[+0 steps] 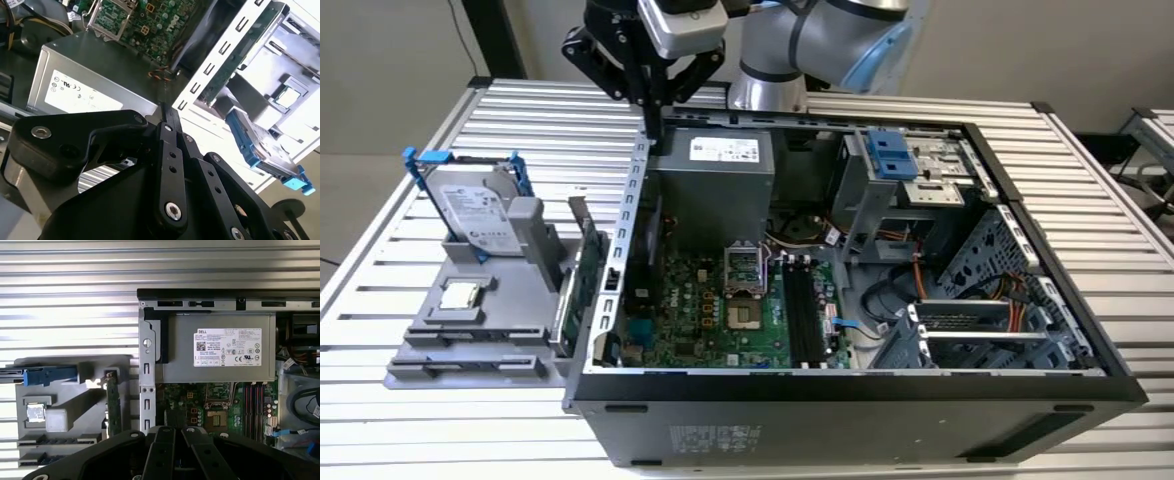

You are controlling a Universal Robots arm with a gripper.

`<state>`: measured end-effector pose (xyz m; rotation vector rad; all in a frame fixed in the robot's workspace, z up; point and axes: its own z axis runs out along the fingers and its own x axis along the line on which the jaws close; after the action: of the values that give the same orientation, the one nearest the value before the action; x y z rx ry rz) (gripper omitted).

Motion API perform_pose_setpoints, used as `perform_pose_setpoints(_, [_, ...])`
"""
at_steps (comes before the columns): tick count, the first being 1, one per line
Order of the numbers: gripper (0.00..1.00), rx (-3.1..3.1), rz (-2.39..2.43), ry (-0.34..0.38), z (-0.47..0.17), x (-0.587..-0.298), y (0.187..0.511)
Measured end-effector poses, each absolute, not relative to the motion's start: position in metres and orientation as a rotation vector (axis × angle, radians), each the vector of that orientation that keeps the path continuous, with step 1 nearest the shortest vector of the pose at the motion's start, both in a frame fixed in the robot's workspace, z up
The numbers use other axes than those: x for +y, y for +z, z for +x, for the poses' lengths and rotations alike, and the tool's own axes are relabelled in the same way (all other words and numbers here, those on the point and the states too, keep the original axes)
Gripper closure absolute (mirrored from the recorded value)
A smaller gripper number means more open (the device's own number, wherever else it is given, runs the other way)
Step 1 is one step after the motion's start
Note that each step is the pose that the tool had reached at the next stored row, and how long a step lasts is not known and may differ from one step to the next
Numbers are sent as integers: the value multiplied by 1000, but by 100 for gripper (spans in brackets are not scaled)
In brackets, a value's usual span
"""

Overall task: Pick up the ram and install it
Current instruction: 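Reach for the ram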

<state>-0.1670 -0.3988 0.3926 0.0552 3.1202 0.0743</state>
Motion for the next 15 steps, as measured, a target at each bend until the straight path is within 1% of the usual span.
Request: perform_pose_setpoints(15, [100, 3121, 35, 75, -185, -399, 392])
